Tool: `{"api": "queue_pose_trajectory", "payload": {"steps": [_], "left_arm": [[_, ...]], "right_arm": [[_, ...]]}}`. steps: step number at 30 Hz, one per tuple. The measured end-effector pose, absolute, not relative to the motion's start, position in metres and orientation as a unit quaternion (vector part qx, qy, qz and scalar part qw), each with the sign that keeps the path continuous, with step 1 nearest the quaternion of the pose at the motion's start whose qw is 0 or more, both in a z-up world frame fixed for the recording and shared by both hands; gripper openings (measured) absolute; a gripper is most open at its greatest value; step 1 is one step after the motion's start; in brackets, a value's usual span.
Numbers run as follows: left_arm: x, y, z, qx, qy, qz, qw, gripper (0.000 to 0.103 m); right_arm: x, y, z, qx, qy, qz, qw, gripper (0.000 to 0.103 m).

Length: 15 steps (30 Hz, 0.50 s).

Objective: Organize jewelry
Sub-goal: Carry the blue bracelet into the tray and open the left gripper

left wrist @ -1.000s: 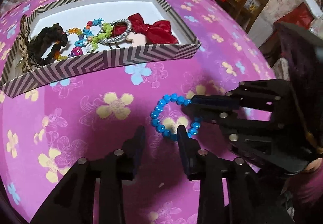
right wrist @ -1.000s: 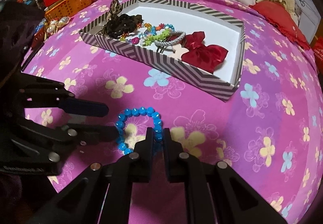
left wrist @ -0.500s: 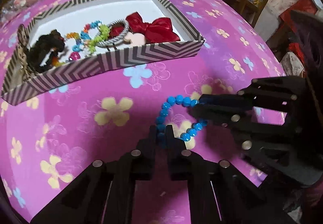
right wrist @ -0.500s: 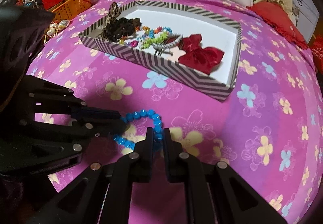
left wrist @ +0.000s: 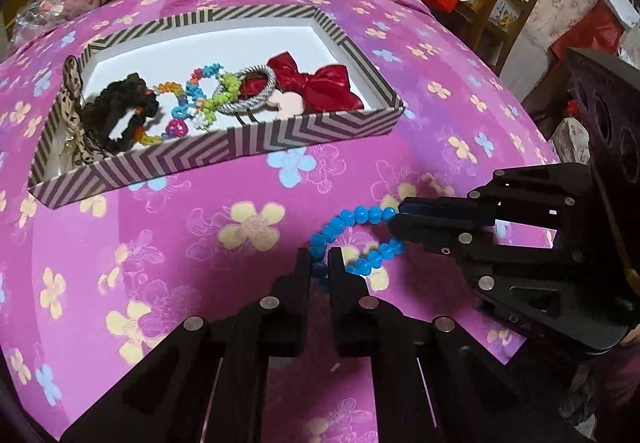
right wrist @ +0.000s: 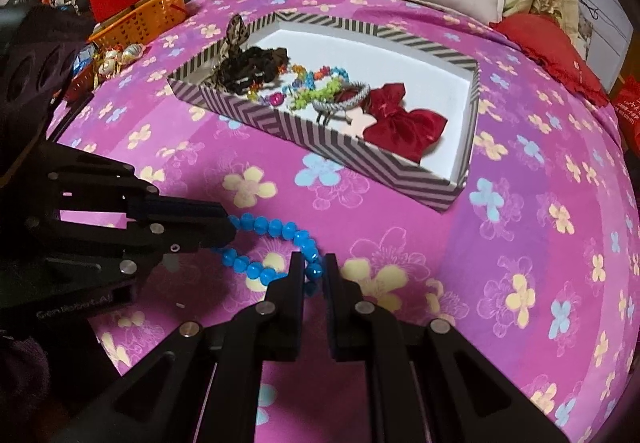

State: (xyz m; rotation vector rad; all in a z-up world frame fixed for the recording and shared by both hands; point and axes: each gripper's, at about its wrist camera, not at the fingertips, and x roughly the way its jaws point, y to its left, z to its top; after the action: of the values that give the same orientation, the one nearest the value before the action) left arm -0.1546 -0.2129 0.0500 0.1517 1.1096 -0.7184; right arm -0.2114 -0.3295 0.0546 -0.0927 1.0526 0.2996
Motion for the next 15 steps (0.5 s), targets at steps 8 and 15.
{"api": "queue_pose_trajectory", "payload": {"steps": [8,15], "left_arm": [[-0.149,-0.204,0.069,0.060,0.497,-0.327,0.801,0.002],[-0.144,-0.196,0.077,0.054,0.489,-0.314,0.812,0.002]], "right_arm": [[-0.208,-0.326,0.072,-0.046,0.485,0.145,0.861,0.008],[-0.204,-0.319,0.080,-0.046,0.475,0.148,0.866,0.008]]}}
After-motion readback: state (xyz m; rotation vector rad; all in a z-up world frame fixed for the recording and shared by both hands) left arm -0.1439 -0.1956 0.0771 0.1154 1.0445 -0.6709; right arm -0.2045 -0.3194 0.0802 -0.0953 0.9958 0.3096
